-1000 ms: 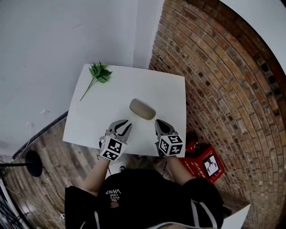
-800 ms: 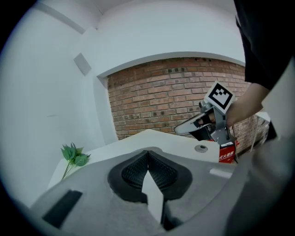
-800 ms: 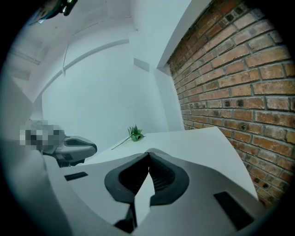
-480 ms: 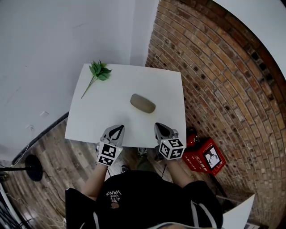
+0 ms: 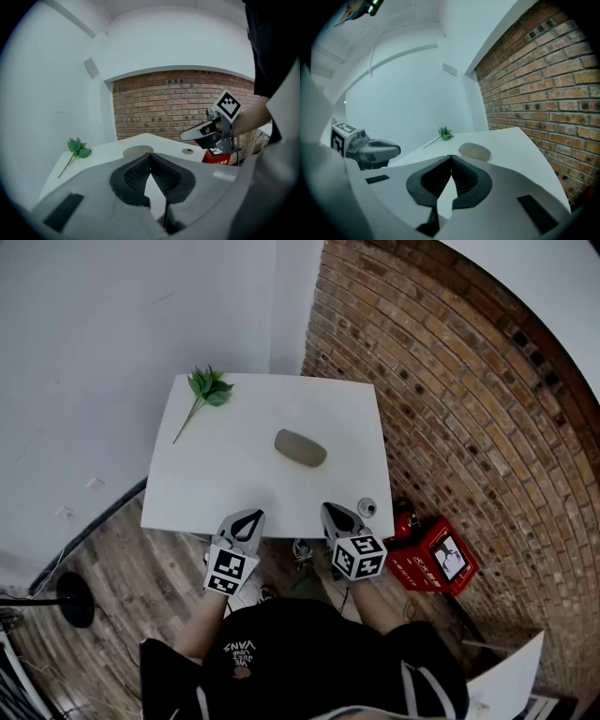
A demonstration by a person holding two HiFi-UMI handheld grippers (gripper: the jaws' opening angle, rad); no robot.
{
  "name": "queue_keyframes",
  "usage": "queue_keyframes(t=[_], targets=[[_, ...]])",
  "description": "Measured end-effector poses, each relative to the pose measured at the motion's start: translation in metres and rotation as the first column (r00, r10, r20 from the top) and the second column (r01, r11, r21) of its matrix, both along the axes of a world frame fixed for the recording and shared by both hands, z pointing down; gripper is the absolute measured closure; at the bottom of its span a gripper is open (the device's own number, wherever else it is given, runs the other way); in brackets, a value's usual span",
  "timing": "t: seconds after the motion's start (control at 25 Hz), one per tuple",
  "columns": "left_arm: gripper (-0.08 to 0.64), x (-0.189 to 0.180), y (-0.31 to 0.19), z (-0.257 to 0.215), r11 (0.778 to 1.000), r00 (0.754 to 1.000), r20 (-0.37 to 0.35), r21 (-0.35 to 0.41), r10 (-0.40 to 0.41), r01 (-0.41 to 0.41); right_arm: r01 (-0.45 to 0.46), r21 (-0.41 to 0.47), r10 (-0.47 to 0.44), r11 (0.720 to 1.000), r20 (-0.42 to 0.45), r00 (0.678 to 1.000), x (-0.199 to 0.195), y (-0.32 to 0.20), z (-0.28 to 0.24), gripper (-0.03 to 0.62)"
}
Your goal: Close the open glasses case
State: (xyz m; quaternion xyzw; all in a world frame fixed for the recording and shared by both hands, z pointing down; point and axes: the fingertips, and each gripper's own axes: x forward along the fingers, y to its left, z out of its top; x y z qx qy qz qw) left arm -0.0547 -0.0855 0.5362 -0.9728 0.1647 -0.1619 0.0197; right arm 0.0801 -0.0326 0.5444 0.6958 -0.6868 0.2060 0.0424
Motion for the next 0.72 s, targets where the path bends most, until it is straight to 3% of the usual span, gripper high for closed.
queue_keyframes(t=[0.72], targets=[[0.551,-0.018,0.027,0.005,1.0,1.0,-0.01,0.003,0.025,-0.024,-0.048,0.008,0.049,0.999,-0.008,0.999,-0.017,0.034,0.001,0.594]])
